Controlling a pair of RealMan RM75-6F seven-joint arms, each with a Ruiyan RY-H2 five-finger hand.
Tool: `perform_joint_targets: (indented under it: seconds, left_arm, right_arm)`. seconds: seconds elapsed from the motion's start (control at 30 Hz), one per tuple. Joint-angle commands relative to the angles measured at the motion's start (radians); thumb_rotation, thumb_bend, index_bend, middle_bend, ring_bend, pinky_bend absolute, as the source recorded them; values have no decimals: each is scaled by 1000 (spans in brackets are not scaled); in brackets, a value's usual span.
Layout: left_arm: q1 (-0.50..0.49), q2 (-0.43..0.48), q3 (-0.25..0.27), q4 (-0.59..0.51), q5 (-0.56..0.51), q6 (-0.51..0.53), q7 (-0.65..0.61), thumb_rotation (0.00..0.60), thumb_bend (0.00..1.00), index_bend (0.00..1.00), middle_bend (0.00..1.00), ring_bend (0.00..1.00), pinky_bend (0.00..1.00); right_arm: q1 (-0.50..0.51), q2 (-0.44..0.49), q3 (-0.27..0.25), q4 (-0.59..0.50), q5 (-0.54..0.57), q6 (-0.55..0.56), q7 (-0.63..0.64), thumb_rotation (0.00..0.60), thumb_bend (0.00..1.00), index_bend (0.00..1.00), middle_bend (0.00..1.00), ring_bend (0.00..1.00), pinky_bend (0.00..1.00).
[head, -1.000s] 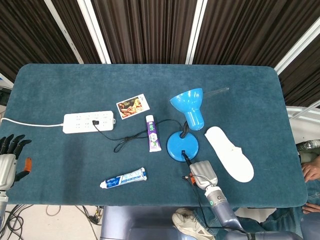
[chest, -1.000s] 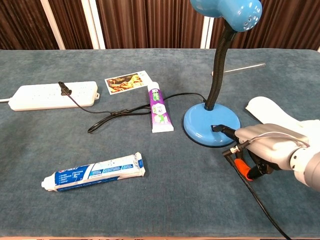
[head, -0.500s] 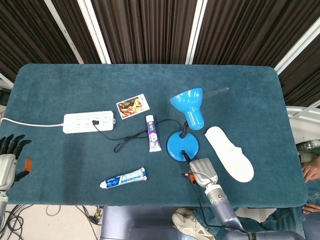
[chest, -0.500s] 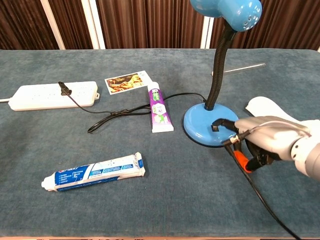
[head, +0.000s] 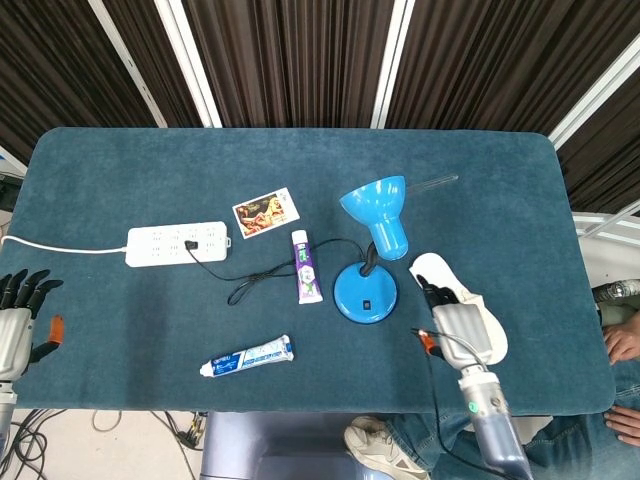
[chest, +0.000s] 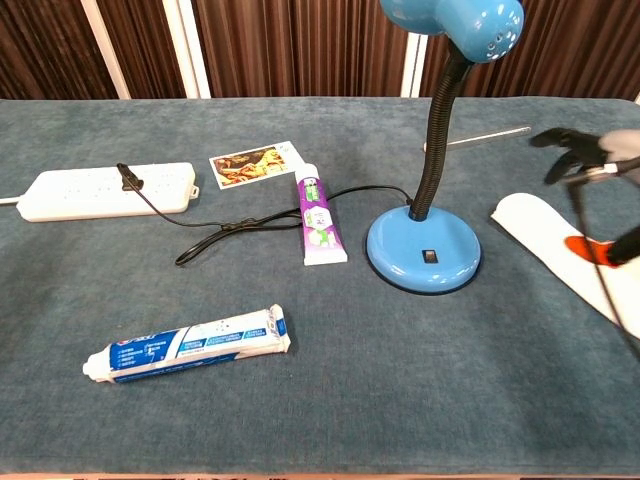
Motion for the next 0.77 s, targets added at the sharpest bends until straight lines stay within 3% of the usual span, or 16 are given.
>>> perform_joint_targets:
  seconds: [0.03,0.1,0.17,0.23,0.27,0.47,0.77]
  left_arm:
    - [1,0,1,-1,2,2,1,600,532,215,100,10,0]
    - [1,-1,2,0,2,2,3,600,532,215,100,10,0]
    - [2,-1,2,0,3,3,4,600,532,215,100,10,0]
    - [2,-2,3,0,4,4,5,600,532,215,100,10,0]
    - [2,-2,3,-1,5,4,6,600,532,215,100,10,0]
    - [4,-3,5,1,10,9,9,600,532,215,100,10,0]
    - [3,-3,3,4,11,11,12,600,532,215,100,10,0]
  right_arm:
    - [-105,86,-102,-12,-145,109,51,600,331,0,130,49,1000]
    - [-151,107,-136,17,-206,159,99,600,314,0,113,42,985]
    - [-185,117,-154,42,-236,197,140,600,296,0,100,37,625]
    - [-222,124,-176,83,-280,235,198,600,267,0,90,25,75]
    - [-245,123,-187,120,-310,261,238,600,259,0,88,21,5]
    - [-327,107,-219,279,-380,317,392,600,256,0,76,11,0]
    - [-347,107,-178,359,-388,297,454,600,255,0,71,7,0]
